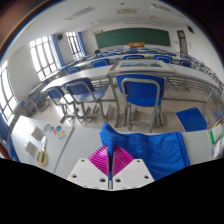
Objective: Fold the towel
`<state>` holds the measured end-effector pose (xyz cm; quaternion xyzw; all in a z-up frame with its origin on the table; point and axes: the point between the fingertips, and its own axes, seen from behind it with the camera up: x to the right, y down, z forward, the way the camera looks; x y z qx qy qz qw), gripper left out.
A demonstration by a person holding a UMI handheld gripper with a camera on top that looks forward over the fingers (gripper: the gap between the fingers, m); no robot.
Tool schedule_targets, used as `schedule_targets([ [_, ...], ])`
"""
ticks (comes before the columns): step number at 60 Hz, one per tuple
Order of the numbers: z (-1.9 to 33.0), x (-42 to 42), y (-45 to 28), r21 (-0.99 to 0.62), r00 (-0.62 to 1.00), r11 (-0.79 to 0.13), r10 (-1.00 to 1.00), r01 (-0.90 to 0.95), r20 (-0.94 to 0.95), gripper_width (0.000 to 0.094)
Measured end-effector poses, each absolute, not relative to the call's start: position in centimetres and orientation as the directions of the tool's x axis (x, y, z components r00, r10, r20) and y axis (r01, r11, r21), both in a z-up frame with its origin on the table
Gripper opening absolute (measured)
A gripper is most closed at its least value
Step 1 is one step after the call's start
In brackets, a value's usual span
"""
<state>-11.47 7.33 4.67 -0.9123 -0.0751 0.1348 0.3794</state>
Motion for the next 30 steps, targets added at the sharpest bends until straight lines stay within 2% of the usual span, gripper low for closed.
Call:
schedule_targets([
  [3, 8.3, -11.8, 6.8, -0.717, 0.929, -0.695, 0.229, -0.052, -0.289, 0.0031],
  [7, 11.0, -10.0, 7.1, -0.726, 0.912, -0.675, 0.2, -0.136, -0.357, 0.0031],
  [13, 9.9, -6.3, 7.9, -0.712, 0.93, -0.685, 0.141, -0.156, -0.34, 0.0043],
  [16, 7.6, -4.0, 8.0, -0.69, 0.945, -0.711, 0.118, -0.133, -0.304, 0.0105],
  [18, 6.1, -2.6, 7.8, -0.672, 0.954, -0.733, 0.114, -0.107, -0.277, 0.0193],
  [19, 4.6, -1.3, 7.9, -0.669, 0.958, -0.737, 0.115, -0.096, -0.264, 0.0262],
  [24, 3.5, 1.9, 8.2, -0.67, 0.981, -0.742, 0.104, -0.034, -0.166, 0.0614],
  [27, 3.4, 4.4, 8.4, -0.684, 0.988, -0.729, 0.104, 0.0, -0.112, 0.0747],
  [30, 4.6, 5.6, 8.3, -0.705, 0.993, -0.709, 0.094, 0.015, -0.072, 0.0831],
])
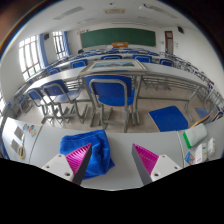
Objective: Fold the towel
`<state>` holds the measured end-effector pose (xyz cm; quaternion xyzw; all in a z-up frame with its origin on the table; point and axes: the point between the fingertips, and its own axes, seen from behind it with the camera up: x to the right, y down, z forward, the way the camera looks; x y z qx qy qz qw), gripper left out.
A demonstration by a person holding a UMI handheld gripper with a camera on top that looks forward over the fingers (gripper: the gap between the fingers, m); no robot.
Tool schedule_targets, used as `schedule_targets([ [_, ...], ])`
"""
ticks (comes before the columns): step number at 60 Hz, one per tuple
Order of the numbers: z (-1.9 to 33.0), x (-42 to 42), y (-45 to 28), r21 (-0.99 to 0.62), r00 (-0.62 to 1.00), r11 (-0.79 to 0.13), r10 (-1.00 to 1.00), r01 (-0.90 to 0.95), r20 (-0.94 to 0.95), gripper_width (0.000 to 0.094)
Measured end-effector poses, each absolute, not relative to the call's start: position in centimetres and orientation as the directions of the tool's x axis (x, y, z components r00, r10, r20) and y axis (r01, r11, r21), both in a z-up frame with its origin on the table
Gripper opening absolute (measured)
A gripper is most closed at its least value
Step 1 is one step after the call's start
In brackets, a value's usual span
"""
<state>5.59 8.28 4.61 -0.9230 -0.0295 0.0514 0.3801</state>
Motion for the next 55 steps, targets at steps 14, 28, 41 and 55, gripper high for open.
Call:
schedule_targets([
  [14, 13.0, 5.9, 3.1, -0.771, 0.997, -0.633, 0.071, 0.074, 0.037, 0.0851],
  [28, 18.9, 1.3, -6.2, -0.811, 0.996, -0.578, 0.043, 0.093, 0.083, 0.0855],
  [41, 21.6, -1.6, -15.2, -0.829, 0.994, -0.552, 0.002, 0.094, 0.112, 0.0851],
  [55, 23.4, -2.7, -19.5, -0.839, 0.991, -0.535, -0.017, 0.102, 0.132, 0.0853],
])
